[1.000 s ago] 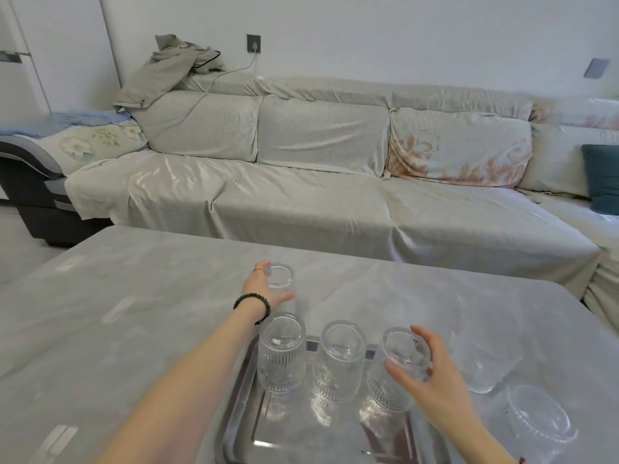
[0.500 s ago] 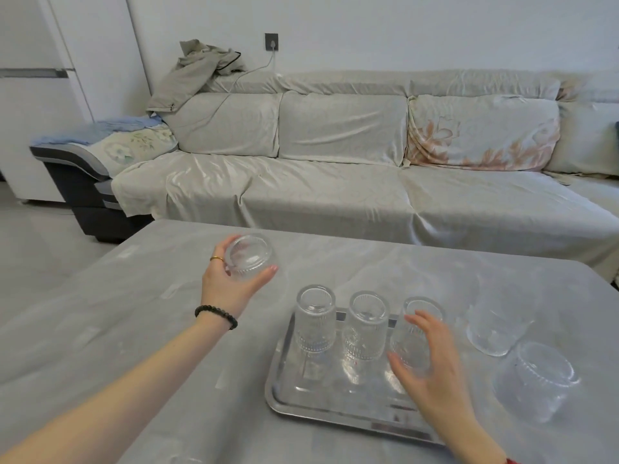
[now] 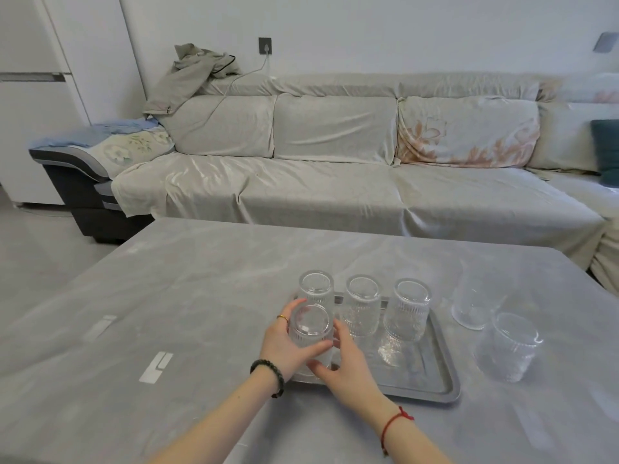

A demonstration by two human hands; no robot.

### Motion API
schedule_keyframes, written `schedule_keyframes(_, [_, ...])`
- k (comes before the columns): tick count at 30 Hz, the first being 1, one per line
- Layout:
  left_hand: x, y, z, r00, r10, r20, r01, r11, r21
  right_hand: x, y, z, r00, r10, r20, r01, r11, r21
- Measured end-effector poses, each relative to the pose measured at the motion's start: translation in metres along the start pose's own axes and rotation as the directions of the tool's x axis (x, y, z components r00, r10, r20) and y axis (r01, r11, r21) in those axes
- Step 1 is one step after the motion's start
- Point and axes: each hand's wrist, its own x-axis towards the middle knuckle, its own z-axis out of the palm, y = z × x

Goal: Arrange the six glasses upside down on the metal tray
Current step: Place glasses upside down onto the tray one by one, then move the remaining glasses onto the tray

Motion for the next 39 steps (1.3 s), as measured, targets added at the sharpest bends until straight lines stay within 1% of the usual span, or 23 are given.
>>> schedule_keyframes(3, [0.002, -0.002, 0.004, 0.999, -0.028, 0.017, 0.028, 0.999, 0.019, 0.007, 0.006, 0.005, 0.998, 0.067, -0.022, -0.066, 0.998, 0.023])
schedule_keyframes(10, [0.008, -0.004, 0.005, 0.998, -0.065, 0.004, 0.065, 0.998, -0.006, 0.016, 0.003, 0.008, 0.997, 0.072, -0.038, -0.072, 0.997, -0.013])
schedule_keyframes(14, [0.005, -0.004, 0.006, 0.997, -0.080, 0.017, 0.081, 0.996, -0.031, 0.017, 0.004, 0.011, 0.995, 0.086, -0.051, -0.085, 0.996, 0.009])
schedule_keyframes(16, [0.002, -0.003, 0.008, 0.998, -0.063, -0.019, 0.062, 0.998, -0.029, 0.016, 0.004, 0.010, 0.994, 0.095, -0.052, -0.094, 0.995, 0.018])
schedule_keyframes(17, [-0.002, -0.002, 0.009, 0.998, -0.020, -0.058, 0.021, 1.000, 0.007, 0.015, 0.004, 0.008, 0.994, 0.096, -0.048, -0.095, 0.995, 0.021])
schedule_keyframes(18, [-0.007, -0.002, 0.010, 0.993, 0.056, -0.103, -0.049, 0.996, 0.071, 0.012, 0.003, 0.005, 0.995, 0.090, -0.044, -0.089, 0.996, 0.025])
schedule_keyframes(19, [-0.012, 0.001, 0.011, 0.978, 0.162, -0.134, -0.143, 0.980, 0.141, 0.009, 0.002, -0.001, 0.995, 0.085, -0.042, -0.083, 0.996, 0.040])
schedule_keyframes(20, [-0.017, 0.004, 0.014, 0.954, 0.266, -0.134, -0.237, 0.951, 0.198, 0.005, 0.002, -0.008, 0.996, 0.069, -0.051, -0.066, 0.996, 0.058])
schedule_keyframes(22, [-0.027, 0.014, 0.026, 0.911, 0.407, -0.057, -0.383, 0.892, 0.241, -0.006, 0.004, -0.027, 0.993, 0.029, -0.113, -0.020, 0.996, 0.082])
schedule_keyframes(24, [-0.034, 0.027, 0.047, 0.883, 0.461, 0.084, -0.469, 0.861, 0.199, -0.019, 0.009, -0.053, 0.972, -0.014, -0.233, 0.036, 0.995, 0.092])
schedule_keyframes(26, [-0.038, 0.040, 0.074, 0.877, 0.424, 0.226, -0.459, 0.878, 0.133, -0.032, 0.016, -0.083, 0.921, -0.044, -0.387, 0.080, 0.994, 0.079])
schedule_keyframes(27, [-0.039, 0.047, 0.089, 0.878, 0.388, 0.281, -0.432, 0.895, 0.113, -0.039, 0.020, -0.099, 0.879, -0.060, -0.473, 0.097, 0.994, 0.054])
schedule_keyframes(29, [-0.039, 0.055, 0.121, 0.893, 0.282, 0.352, -0.325, 0.943, 0.069, -0.051, 0.030, -0.130, 0.764, -0.092, -0.638, 0.100, 0.995, -0.025])
schedule_keyframes(31, [-0.035, 0.064, 0.153, 0.893, 0.163, 0.419, -0.186, 0.982, 0.014, -0.061, 0.040, -0.157, 0.641, -0.074, -0.764, 0.041, 0.997, -0.062])
schedule_keyframes(32, [-0.032, 0.068, 0.168, 0.886, 0.121, 0.448, -0.140, 0.990, 0.010, -0.065, 0.046, -0.169, 0.592, -0.047, -0.805, -0.011, 0.998, -0.065])
schedule_keyframes(33, [-0.028, 0.072, 0.182, 0.876, 0.094, 0.472, -0.118, 0.993, 0.022, -0.066, 0.052, -0.180, 0.563, -0.022, -0.826, -0.063, 0.996, -0.069])
schedule_keyframes(34, [-0.026, 0.077, 0.194, 0.865, 0.070, 0.498, -0.102, 0.994, 0.037, -0.066, 0.059, -0.189, 0.563, 0.004, -0.826, -0.111, 0.991, -0.071])
schedule_keyframes(35, [-0.023, 0.084, 0.205, 0.851, 0.041, 0.523, -0.080, 0.995, 0.052, -0.065, 0.065, -0.197, 0.589, 0.033, -0.807, -0.141, 0.988, -0.063])
schedule_keyframes(39, [-0.011, 0.112, 0.239, 0.788, -0.086, 0.610, 0.028, 0.994, 0.104, -0.054, 0.078, -0.216, 0.746, 0.187, -0.639, -0.182, 0.980, 0.075])
